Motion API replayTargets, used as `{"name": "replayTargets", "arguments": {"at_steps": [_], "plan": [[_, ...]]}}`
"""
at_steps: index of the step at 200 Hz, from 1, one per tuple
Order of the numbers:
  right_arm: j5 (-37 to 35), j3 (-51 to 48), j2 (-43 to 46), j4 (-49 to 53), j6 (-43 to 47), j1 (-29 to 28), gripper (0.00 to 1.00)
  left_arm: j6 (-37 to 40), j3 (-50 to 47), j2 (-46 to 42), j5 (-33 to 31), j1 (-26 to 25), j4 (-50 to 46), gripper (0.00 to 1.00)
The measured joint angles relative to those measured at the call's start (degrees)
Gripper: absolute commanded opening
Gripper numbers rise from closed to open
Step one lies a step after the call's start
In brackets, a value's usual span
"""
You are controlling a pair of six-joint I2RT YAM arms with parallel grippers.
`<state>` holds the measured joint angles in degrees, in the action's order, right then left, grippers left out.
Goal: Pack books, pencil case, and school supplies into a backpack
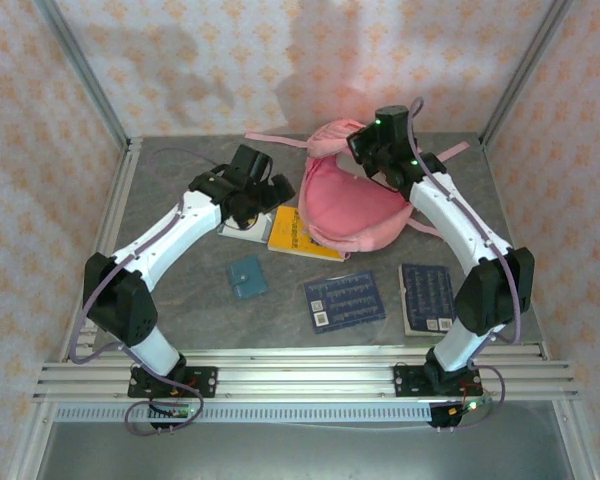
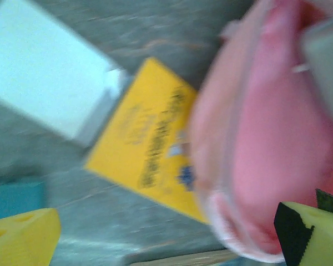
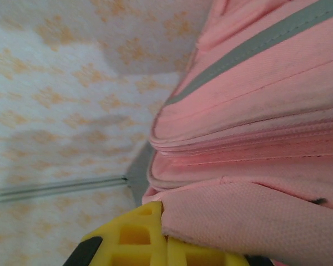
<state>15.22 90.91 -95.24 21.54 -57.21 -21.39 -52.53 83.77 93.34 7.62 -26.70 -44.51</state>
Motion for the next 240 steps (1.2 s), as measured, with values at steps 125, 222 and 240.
{"name": "replayTargets", "arguments": {"at_steps": [125,222,240], "plan": [[-0.42,-4.46,0.98,4.48,5.05,-4.35,0.00,-11.08,-5.09,-2.78,5.55,-2.08,6.25,0.96],[-0.24,-17.66,5.01,-14.32,-16.55,-7.82,0.00,-28.33,6.38,11.15,8.52,-2.08,21.73,0.87],[-0.39,-17.81,5.53,-14.78,-16.94,-7.82,0.00,-28.85,10.25,14.56,8.48,-1.95,21.99,0.76]]}}
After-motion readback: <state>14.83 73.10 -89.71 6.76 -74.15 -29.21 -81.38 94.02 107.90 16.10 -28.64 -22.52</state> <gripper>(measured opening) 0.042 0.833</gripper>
